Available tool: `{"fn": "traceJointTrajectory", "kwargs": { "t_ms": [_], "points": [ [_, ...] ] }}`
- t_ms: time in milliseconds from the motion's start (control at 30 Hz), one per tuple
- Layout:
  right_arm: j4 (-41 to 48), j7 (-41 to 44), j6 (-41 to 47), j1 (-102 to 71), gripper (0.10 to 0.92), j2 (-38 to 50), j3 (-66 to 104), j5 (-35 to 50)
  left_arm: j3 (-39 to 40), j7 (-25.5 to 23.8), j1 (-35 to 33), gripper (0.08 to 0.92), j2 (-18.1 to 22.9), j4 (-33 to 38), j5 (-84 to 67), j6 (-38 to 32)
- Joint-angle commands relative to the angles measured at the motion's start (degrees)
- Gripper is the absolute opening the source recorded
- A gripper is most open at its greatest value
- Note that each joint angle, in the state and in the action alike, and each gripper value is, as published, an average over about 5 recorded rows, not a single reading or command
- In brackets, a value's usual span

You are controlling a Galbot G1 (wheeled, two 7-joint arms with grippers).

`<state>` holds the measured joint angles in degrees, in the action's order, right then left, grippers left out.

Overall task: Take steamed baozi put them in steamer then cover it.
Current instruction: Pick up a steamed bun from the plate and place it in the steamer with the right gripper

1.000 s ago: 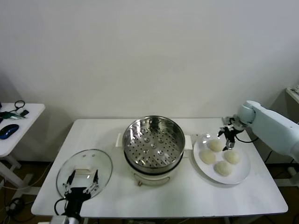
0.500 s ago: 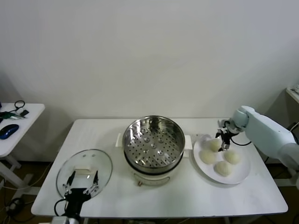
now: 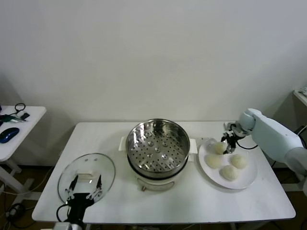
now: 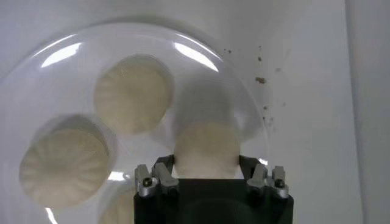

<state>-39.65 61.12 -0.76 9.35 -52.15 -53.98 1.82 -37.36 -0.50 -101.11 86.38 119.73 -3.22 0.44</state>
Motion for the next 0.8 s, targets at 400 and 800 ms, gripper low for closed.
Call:
{"fn": "traceJointTrajectory", "kwargs": {
  "t_ms": [400, 800],
  "points": [
    [-29.5, 6.2, -21.2, 41.5, 0.699, -5.4, -24.2, 11.3, 0.2, 0.1, -0.9, 0.823, 0.1, 1.7, 0.4, 0.1],
    [-44.5, 0.9, -26.8, 34.3, 0.696, -14.6, -25.3, -3.2, 0.1, 0.4, -1.6, 0.823, 0.5, 2.5, 0.2, 0.1]
  ]
}}
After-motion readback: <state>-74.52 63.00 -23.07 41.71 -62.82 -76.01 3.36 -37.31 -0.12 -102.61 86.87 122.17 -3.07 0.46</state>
